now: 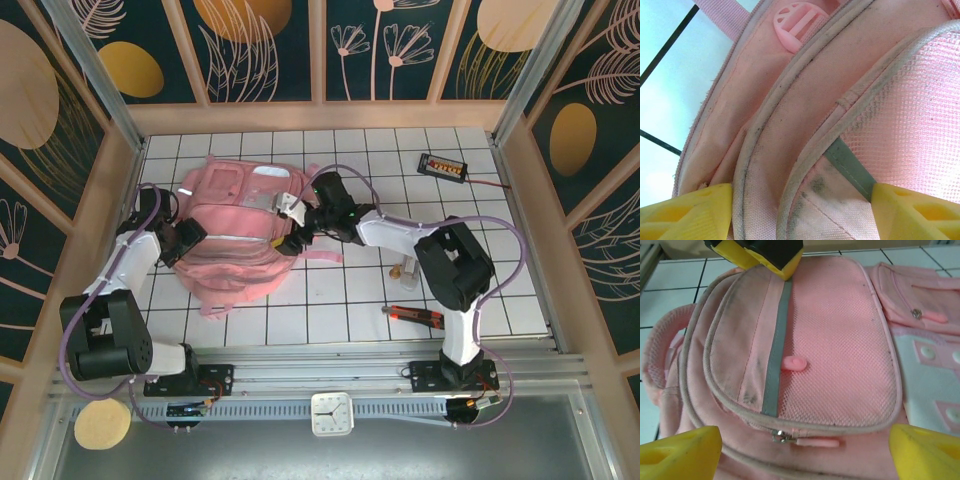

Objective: Pack books, pencil case, and school supplies into a backpack

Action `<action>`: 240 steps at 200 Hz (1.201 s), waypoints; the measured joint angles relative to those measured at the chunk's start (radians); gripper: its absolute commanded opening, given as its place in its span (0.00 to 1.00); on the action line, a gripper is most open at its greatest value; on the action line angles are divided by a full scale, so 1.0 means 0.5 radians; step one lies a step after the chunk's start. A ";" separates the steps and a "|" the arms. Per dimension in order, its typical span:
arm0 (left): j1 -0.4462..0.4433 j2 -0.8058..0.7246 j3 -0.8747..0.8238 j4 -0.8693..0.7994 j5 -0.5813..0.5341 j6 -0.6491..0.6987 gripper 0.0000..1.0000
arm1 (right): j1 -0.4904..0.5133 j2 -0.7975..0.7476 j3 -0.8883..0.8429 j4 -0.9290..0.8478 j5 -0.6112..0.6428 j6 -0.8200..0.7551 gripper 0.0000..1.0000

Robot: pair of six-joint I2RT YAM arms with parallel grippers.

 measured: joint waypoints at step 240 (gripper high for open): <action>0.000 0.000 -0.079 0.100 0.000 0.085 0.73 | 0.086 0.301 0.114 -0.098 0.253 -0.346 0.54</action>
